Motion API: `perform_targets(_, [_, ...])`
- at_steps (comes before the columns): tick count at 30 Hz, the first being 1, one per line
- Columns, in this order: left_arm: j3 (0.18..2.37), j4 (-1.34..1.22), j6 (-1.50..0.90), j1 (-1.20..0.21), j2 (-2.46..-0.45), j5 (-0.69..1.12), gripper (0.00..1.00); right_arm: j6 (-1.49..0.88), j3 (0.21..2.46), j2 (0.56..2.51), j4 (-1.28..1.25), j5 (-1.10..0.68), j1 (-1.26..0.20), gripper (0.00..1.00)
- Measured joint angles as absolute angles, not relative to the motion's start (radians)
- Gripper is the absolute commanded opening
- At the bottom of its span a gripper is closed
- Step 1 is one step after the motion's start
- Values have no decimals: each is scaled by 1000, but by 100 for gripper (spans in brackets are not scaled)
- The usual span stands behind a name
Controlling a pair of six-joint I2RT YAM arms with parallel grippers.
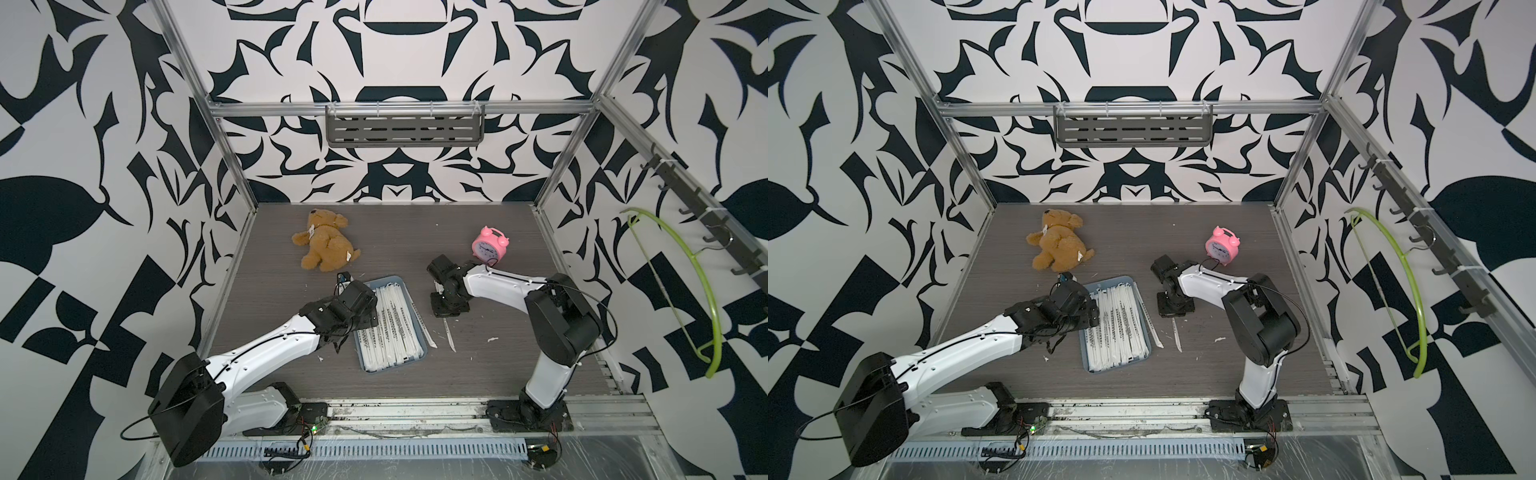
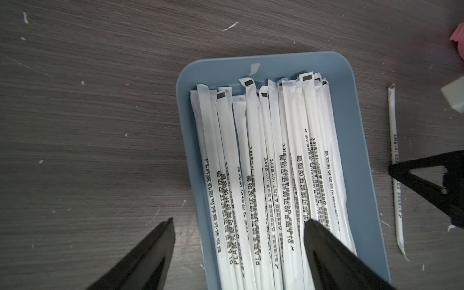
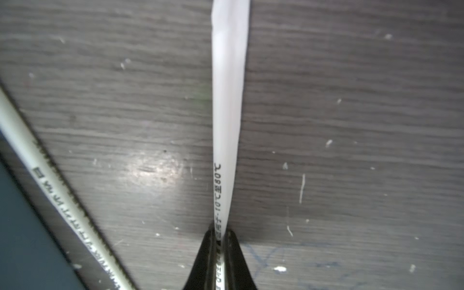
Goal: Put the straws into the storage box
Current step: Pick up the straw from the center of the board, then place the straw in the storage box.
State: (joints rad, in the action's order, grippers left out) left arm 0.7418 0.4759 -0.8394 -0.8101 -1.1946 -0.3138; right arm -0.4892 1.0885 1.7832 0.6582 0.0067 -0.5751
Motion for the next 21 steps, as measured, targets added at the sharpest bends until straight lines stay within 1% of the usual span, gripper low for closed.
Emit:
perform_targets(4, [739, 479, -841, -799, -1177, -318, 88, -487, 1101, 1734, 725, 26, -587, 10])
perform_targets(6, [737, 501, -847, -777, -1161, -318, 88, -496, 1146, 1705, 778, 42, -622, 10])
perform_targets(11, [738, 629, -884, -700, -1090, -359, 87, -583, 1353, 1709, 810, 65, -836, 9])
perform_targets(13, [738, 686, -902, -689, -1054, -377, 87, -645, 1432, 1747, 789, 70, -928, 8])
perform_targets(16, [737, 740, -927, -677, -1010, -391, 87, -731, 1519, 1842, 755, 74, -1021, 8])
perform_targets(21, [710, 774, -947, -649, -948, -396, 87, -817, 1623, 2029, 744, 84, -1068, 8])
